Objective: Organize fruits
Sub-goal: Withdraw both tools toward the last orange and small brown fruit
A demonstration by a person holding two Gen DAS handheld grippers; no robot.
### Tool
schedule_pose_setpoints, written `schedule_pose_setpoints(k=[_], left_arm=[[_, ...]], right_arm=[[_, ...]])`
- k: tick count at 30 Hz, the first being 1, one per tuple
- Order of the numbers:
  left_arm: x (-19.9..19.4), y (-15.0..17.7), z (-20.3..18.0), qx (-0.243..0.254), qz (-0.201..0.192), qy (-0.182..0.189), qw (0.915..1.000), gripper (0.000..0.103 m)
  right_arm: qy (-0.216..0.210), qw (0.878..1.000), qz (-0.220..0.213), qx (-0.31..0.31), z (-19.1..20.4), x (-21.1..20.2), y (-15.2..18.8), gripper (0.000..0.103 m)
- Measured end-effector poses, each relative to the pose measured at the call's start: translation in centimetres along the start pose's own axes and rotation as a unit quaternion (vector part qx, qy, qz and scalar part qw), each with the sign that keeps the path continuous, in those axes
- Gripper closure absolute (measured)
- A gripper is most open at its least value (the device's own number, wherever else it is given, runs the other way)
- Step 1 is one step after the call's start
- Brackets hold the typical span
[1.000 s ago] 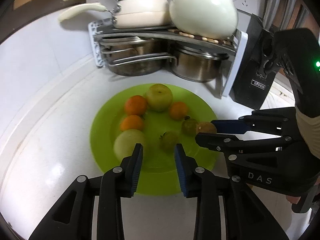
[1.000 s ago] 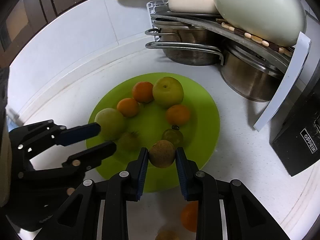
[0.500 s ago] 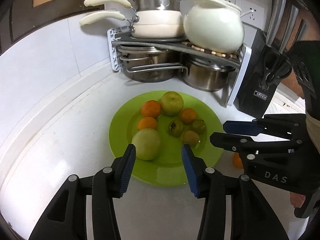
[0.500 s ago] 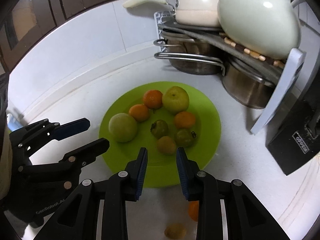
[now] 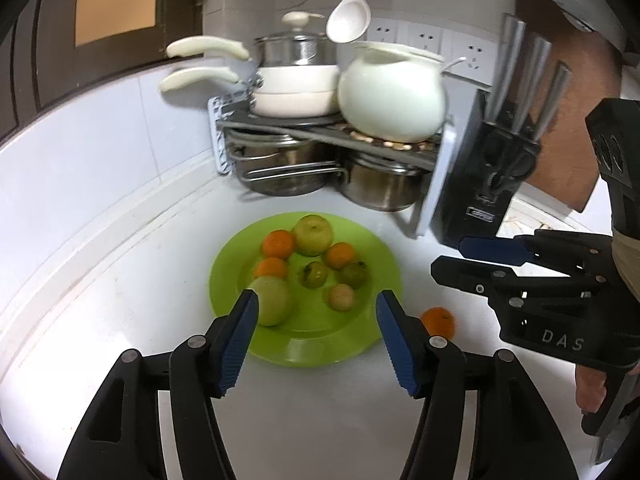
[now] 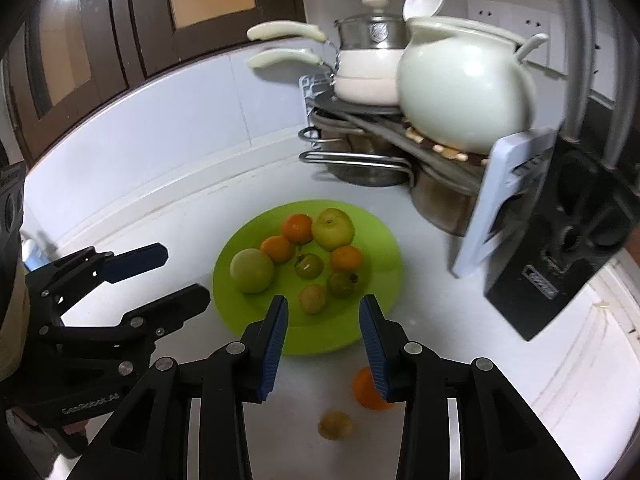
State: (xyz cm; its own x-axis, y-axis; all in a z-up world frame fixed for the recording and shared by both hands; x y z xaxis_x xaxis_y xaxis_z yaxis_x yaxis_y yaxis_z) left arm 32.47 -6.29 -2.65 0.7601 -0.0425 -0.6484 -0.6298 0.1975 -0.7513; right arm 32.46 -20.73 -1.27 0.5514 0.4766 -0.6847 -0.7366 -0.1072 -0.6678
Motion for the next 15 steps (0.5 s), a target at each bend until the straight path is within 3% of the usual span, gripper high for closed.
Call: schedule_pose_setpoints(k=[7,15], left_arm=[[-1.1,0.9,-2.9,0.026,-0.004,0.018,0.9995,0.040],[-0.4,2.6,-6.2,0.060,0.004,0.049,0.9970,0.040]], right_arm=[[0.014,1.000,-0.007,-0.005,-1.1,-2.5,1.0,0.065],[0.036,0.999,0.018,0.009,-3.1,-3.0,3.5,0.065]])
Point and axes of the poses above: each gripper's, at about its wrist camera, not at the fingertips, and x roughly the way its jaws point, z to its left, y to its underside, the point moved 1 cm from there along x, roughly the way its jaws point, and after that the axes turned 14 degrees about -y, right-handed, at the moved point
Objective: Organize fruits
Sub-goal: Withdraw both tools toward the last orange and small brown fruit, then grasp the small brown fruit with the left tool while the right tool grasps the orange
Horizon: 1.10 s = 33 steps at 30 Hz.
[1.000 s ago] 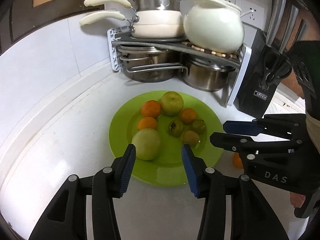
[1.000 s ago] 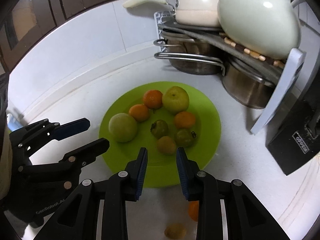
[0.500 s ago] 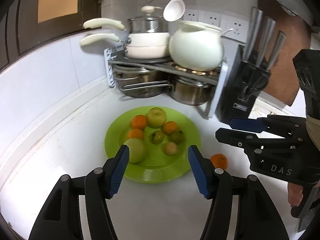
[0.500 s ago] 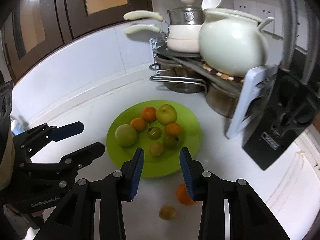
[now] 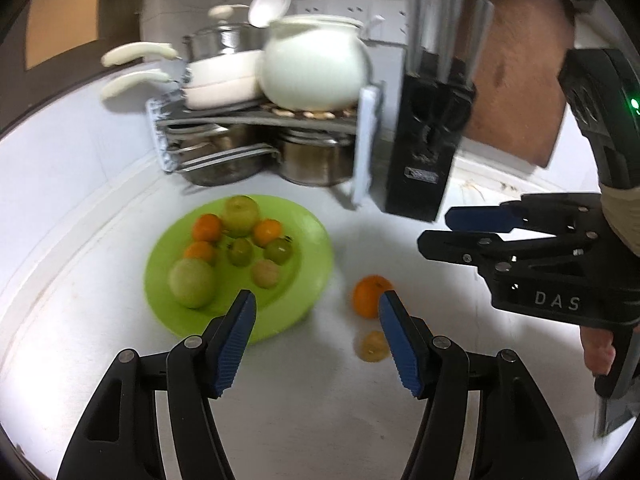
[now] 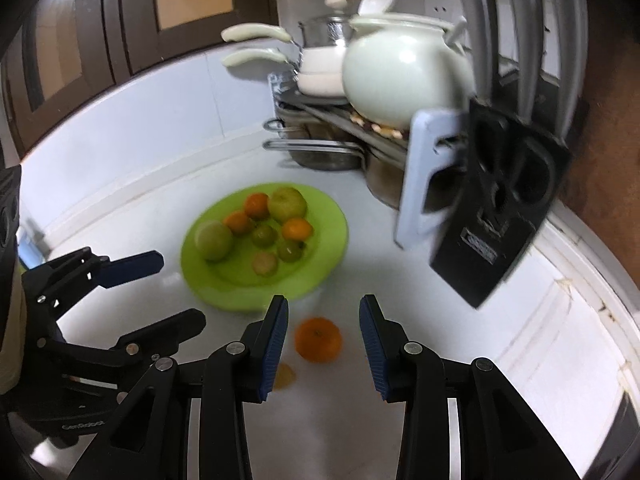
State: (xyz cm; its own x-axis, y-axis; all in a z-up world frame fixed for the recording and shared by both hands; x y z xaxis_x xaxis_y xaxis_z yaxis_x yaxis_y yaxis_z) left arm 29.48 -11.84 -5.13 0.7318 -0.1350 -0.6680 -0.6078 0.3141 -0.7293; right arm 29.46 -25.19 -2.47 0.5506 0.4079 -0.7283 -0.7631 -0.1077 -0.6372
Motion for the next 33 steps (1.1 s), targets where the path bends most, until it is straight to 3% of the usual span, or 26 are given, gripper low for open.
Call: schedule_pose_setpoints(k=[9,11,13,23,33], left_arm=[[2.8,1.5,-3.0,0.021,0.045,0.055,0.9973,0.042],[3.7,1.8,-3.5,0.019,0.063,0.063,0.9958,0.049],[4.5,2.0,-3.7,0.014,0.079,0.075,0.9939,0.049],[6.9,3.0,-4.6,0.016,0.112,0.083,0.9900,0.062],[7.7,3.2,-4.8,0.019,0.118,0.086,0.9891,0.076]], right_arm=[[0.004,0.999,0.028,0.033,-2.0,1.0,2.8,0.065],[0.005,0.999,0.034,0.042,-2.4,1.2,3.5,0.065],[0.004,0.998,0.042,0.051,-2.7,1.6,4.1,0.065],[0.002,0.995,0.065,0.075,-3.6,2.9,5.9,0.065],[-0.004,0.994,0.077,0.078,-3.6,3.8,6.1,0.065]])
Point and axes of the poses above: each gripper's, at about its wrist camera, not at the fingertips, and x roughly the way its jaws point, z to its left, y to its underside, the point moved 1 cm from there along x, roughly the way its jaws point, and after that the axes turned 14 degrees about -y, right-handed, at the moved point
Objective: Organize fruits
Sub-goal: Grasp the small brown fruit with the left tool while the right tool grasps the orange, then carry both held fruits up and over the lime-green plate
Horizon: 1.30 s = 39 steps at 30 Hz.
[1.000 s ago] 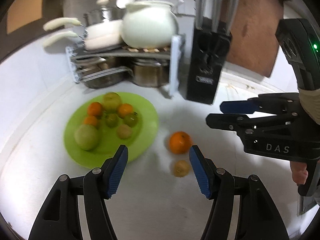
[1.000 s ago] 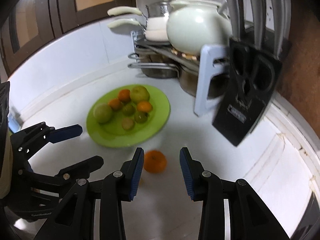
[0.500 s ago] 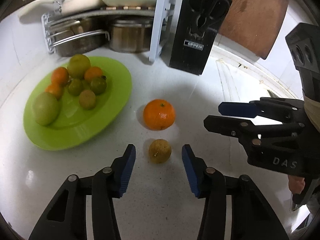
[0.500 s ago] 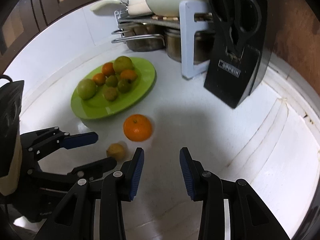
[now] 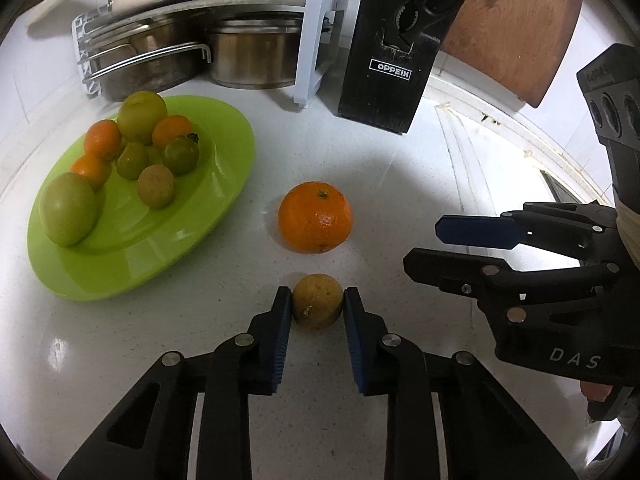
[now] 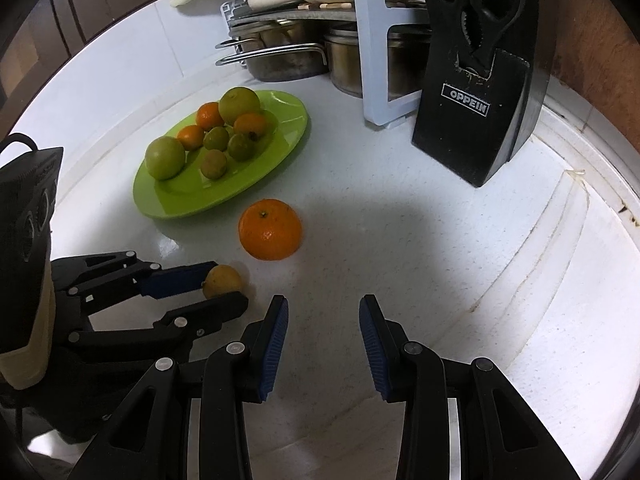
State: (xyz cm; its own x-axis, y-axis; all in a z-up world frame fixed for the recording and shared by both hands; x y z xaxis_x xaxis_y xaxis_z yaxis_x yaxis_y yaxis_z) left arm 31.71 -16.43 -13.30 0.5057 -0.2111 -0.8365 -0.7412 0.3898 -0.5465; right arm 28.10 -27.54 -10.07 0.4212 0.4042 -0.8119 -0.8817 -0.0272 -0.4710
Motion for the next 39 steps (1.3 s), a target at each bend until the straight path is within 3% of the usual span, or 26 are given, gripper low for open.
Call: schedule_pose_setpoints(k=[5,15,20,22,39], left_arm=[[-0.6,0.0,0.8,-0.013,-0.007,-0.009,0.9999,0.076],[-2.4,-0.1,4.1,-0.029,-0.032,-0.070,0.9966,0.076],[-2.6,-0.1,5.3,-0.047,-0.034,-0.074,0.9956,0.076],[-2.6,-0.1,5.6,-0.051,-0.034,-0.076,0.9952,0.076],[-3.3,-0.1,6.1,-0.063,-0.042,-0.080,0.9939,0.076]], right_arm=[[-0.005,1.000,0.003,-0.004,0.5,0.7,-0.4,0.065],[-0.021,0.999,0.003,-0.026,1.9,2.7,-1.9,0.065],[-0.027,0.999,0.010,-0.028,2.3,4.0,-2.9,0.065],[-0.020,0.999,0.007,-0.030,2.4,4.2,-3.3,0.058],[-0.016,0.999,0.006,-0.043,3.2,4.9,-3.7,0.059]])
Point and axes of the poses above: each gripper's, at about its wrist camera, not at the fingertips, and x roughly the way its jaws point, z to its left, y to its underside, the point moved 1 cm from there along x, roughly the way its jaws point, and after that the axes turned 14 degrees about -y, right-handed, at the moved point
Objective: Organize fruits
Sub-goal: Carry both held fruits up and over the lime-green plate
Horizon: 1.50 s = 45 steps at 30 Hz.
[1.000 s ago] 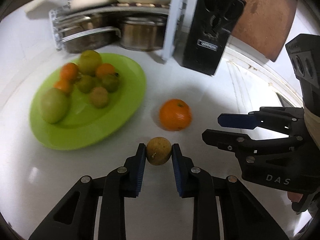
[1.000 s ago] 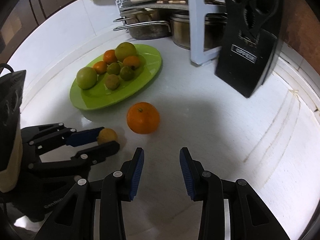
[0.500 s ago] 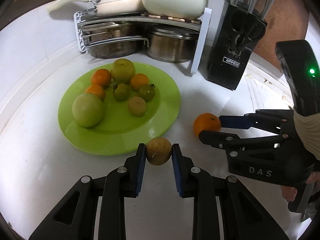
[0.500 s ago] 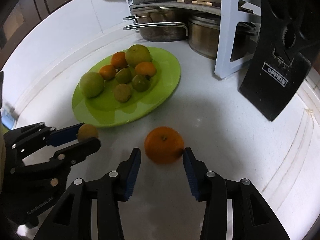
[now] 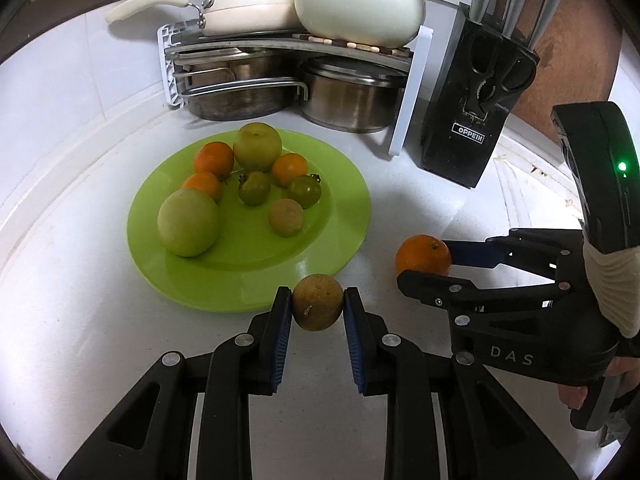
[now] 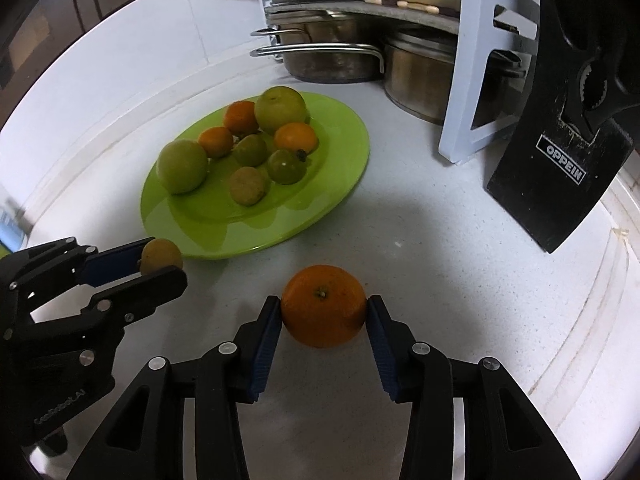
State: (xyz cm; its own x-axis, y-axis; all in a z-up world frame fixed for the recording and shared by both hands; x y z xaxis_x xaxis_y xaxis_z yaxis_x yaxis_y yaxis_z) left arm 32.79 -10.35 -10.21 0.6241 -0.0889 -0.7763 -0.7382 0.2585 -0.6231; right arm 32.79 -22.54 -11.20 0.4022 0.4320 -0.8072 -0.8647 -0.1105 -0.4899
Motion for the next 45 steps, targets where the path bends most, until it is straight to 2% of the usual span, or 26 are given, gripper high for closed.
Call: schedule_pose_setpoints(k=[12,27,37,45], left_arm=[[-2.1,-0.1,0.9,-0.009,-0.021,0.001,0.9997,0.076],[-6.1,-1.1,2.8,-0.012,-0.069,-0.019,0.9974,0.076],[-6.8,-3.2,5.1,-0.009,-0.084,-0.042,0.9956,0.076],[-4.6,-5.9,7.3,0.000,-0.082,-0.060,0.9948,0.076]], right_arm=[[-0.004,0.999,-0.029,-0.016,2.0,-2.7,-0.7,0.059],[-0.006,0.996,-0.077,-0.035,5.0,-6.2,-2.0,0.059],[-0.016,0.995,-0.091,-0.043,5.8,-5.9,-4.2,0.059],[-0.026,0.995,-0.084,-0.052,5.8,-3.7,-7.7,0.059]])
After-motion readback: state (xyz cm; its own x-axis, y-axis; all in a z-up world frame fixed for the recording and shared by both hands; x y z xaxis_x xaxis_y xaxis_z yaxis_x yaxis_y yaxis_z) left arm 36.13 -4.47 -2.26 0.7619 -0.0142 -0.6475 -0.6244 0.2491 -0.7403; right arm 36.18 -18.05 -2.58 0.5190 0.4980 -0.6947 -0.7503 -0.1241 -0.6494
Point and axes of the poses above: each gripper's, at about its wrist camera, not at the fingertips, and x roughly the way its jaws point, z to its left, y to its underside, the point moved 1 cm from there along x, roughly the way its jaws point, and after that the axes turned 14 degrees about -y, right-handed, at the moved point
